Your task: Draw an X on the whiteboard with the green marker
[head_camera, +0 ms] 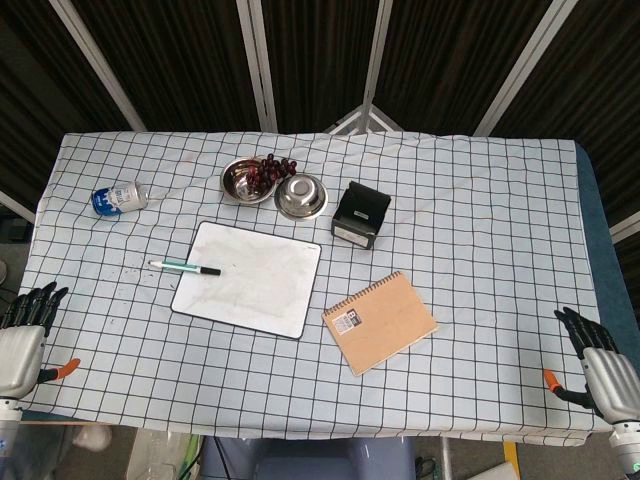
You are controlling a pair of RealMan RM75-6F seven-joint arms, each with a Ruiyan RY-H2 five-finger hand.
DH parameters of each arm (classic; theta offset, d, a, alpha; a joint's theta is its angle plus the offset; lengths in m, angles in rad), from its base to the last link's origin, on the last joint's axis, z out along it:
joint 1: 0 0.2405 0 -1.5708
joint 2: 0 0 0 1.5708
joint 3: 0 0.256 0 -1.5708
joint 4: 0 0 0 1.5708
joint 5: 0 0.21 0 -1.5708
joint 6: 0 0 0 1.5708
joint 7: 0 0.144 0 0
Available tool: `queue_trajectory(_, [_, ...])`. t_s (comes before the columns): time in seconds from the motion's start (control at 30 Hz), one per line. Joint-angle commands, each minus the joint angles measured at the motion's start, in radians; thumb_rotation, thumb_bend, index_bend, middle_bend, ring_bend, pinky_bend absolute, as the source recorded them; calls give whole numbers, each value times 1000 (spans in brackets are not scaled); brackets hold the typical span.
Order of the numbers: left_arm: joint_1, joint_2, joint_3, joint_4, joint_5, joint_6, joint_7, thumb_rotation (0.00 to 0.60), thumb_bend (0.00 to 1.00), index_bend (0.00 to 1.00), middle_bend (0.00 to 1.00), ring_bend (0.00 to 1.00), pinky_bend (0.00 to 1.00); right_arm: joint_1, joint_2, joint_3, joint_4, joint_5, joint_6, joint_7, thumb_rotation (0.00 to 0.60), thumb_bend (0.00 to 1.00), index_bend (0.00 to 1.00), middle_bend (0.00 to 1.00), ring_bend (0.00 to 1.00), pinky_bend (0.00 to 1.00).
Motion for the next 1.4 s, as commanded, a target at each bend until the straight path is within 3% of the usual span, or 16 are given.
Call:
queue_trajectory(0.03, [0,0,1,0,1,-1,-1,600,39,0,0,0,0,-2,-3,3,2,-2,8,0,600,353,0,0,0,0])
queue_trajectory(0.53, [-1,-2,0,6,24,10,-28,600,39,0,0,0,0,-36,-67,54,48,-18,153,8,600,352,0,0,0,0])
queue_trajectory(0.97, [-18,-11,-21,31,62,32,-24,600,64,0,0,0,0,-50,-88,63,82,-28,192,18,600,352,0,0,0,0])
queue_trajectory(1.13, [-71,-12,-46,39,45,-34,14,600,103,10,0,0,0,-45,-89,63,80,-26,180,19,600,352,0,0,0,0])
queue_trajectory(1.4, [-241,-40,-155,45,-136,-265,85,600,222,226,0,0,0,-43,-85,63,72,-21,170,29,600,352,0,0,0,0])
